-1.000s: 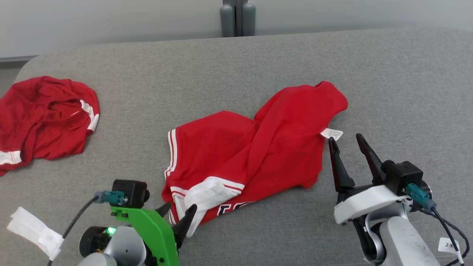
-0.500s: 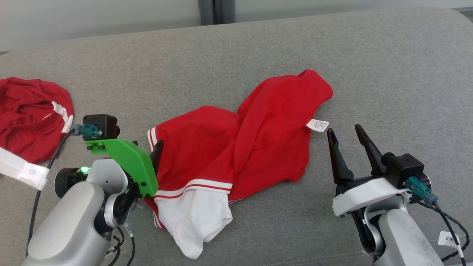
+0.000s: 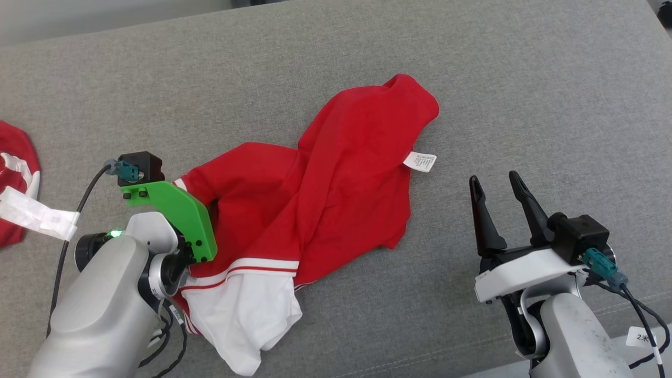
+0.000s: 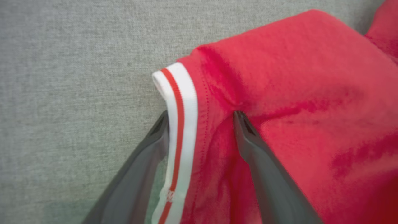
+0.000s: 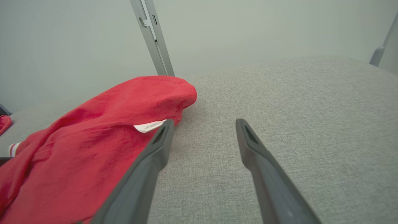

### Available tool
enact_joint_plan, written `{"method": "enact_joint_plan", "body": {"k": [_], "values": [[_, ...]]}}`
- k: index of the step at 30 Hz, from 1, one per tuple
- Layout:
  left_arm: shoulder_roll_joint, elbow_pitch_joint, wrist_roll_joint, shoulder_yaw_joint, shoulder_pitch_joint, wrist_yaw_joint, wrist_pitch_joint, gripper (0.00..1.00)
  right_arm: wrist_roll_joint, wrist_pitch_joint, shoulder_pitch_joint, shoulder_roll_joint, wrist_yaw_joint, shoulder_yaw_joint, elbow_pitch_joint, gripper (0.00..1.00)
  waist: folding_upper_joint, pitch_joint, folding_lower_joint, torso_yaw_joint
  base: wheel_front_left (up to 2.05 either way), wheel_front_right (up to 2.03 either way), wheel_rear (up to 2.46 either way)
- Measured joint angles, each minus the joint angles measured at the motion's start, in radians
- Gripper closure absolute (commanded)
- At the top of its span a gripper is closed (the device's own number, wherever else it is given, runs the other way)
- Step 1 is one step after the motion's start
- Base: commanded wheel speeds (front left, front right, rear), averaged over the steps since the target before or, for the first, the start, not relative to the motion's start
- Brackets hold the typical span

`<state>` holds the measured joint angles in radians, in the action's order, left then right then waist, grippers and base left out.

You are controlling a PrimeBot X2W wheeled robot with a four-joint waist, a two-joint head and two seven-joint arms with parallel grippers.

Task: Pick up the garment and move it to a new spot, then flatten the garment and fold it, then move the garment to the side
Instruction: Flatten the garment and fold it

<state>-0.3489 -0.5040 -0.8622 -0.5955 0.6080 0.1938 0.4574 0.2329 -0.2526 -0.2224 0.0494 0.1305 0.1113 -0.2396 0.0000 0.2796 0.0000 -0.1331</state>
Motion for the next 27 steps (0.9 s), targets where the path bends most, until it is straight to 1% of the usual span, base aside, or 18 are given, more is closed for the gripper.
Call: {"method": "enact_joint_plan", "body": {"k": [1,2,4,7,10,13,15,18,23,24,25,26,27], "values": [[0.002,-0.002,0.000,0.001,0.002,-0.006,-0.006,0.85,0.000,0.000,0.000,0.000,0.000,0.000,0.000,0.00,0.0000,0.002,0.0000,-0.001,0.00,0.00,0.00],[0.006,-0.004,0.000,0.003,0.004,-0.018,-0.025,1.00,0.001,-0.001,-0.002,0.000,0.000,0.001,0.000,0.00,0.0000,0.004,0.0000,-0.001,0.00,0.00,0.00],[0.014,-0.010,0.007,0.010,0.015,-0.028,-0.079,1.00,0.002,-0.003,-0.009,0.000,0.000,0.005,0.000,0.00,0.0000,0.008,0.0000,0.000,0.00,0.00,0.00],[0.024,-0.016,0.049,0.037,0.071,-0.036,-0.226,1.00,0.003,-0.004,-0.015,0.000,0.000,0.009,0.001,0.00,0.0000,0.019,0.0000,0.003,0.00,0.00,0.00],[0.026,-0.038,0.079,0.058,0.135,-0.053,-0.346,1.00,0.003,-0.005,-0.025,0.000,0.000,0.013,0.002,0.00,0.0000,0.032,0.0000,0.004,0.00,0.00,0.00],[0.030,-0.074,0.117,0.071,0.197,-0.064,-0.442,1.00,0.003,-0.006,-0.030,0.000,0.000,0.021,0.003,0.00,0.0000,0.045,0.0000,0.000,0.00,0.00,0.00],[0.028,-0.104,0.131,0.076,0.238,-0.070,-0.491,1.00,0.003,-0.006,-0.033,0.000,0.000,0.028,0.002,0.00,0.0000,0.051,0.0000,-0.008,0.00,0.00,0.00],[0.025,-0.162,0.143,0.087,0.293,-0.077,-0.537,1.00,0.003,-0.008,-0.041,0.000,0.000,0.034,-0.001,0.00,0.0000,0.060,0.0000,-0.025,0.00,0.00,0.00],[0.018,-0.277,0.152,0.102,0.359,-0.086,-0.584,1.00,0.005,-0.009,-0.050,0.000,0.000,0.042,-0.006,0.00,0.0000,0.074,0.0000,-0.060,0.00,0.00,0.00],[0.019,-0.300,0.153,0.103,0.366,-0.088,-0.593,0.67,0.005,-0.009,-0.050,0.000,0.000,0.040,-0.007,0.00,0.0000,0.077,0.0000,-0.066,0.00,0.00,0.00],[0.020,-0.318,0.153,0.104,0.370,-0.091,-0.602,0.06,0.005,-0.009,-0.050,0.000,0.000,0.040,-0.007,0.00,0.0000,0.079,0.0000,-0.070,0.00,0.00,0.00],[0.022,-0.340,0.152,0.110,0.374,-0.093,-0.614,0.00,0.005,-0.009,-0.050,0.000,0.000,0.038,-0.007,0.00,0.0000,0.082,0.0000,-0.074,0.00,0.00,0.00],[0.027,-0.355,0.150,0.111,0.376,-0.094,-0.632,0.00,0.004,-0.009,-0.050,0.000,0.000,0.034,-0.007,0.00,0.0000,0.085,0.0000,-0.075,0.00,0.00,0.00]]}}
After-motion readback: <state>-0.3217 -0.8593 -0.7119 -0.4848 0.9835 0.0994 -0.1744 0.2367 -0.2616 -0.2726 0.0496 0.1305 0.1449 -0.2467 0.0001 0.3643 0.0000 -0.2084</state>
